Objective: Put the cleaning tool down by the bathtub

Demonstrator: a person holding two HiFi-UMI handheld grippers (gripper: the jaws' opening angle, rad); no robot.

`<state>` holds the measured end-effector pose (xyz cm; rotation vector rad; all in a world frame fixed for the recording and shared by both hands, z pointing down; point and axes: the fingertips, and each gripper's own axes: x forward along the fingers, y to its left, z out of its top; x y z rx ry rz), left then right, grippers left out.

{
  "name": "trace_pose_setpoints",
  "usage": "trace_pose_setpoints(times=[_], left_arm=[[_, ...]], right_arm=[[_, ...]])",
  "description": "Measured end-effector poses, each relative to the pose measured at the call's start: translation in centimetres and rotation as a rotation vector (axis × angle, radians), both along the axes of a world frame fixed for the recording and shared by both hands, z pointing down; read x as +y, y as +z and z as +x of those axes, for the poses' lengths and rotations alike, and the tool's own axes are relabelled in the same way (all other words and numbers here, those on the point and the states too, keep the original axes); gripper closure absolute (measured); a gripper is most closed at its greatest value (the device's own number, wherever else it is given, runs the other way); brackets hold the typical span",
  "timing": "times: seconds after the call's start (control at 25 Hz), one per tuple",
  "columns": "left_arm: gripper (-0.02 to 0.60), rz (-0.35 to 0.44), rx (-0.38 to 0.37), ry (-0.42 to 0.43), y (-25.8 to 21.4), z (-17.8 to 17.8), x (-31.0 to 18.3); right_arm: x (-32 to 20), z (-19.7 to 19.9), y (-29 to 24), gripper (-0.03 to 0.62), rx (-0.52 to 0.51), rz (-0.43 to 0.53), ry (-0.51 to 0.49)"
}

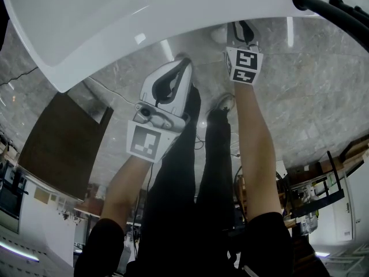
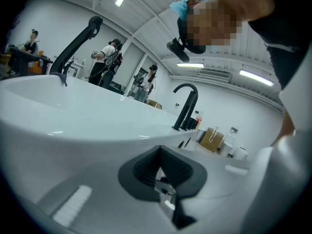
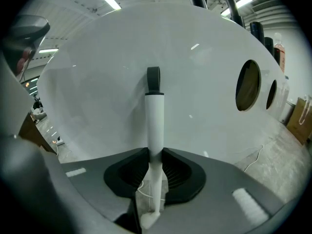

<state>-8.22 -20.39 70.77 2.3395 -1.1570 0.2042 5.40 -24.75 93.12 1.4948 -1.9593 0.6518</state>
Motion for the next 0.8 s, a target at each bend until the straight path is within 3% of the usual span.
trace_pose_setpoints(times=[0.6, 0.8], left_arm=[[0.575, -0.006, 0.004, -0.018, 0.16, -0.54, -0.13], [0.575, -0.003, 0.007, -0.025, -0.29, -0.64, 0.16]], right_arm=[[-0.25, -0.05, 0.16, 0.498, -0.022, -0.012, 0.007], [0.02, -0.19, -0.1, 0.47, -0.025, -0.017, 0.001]])
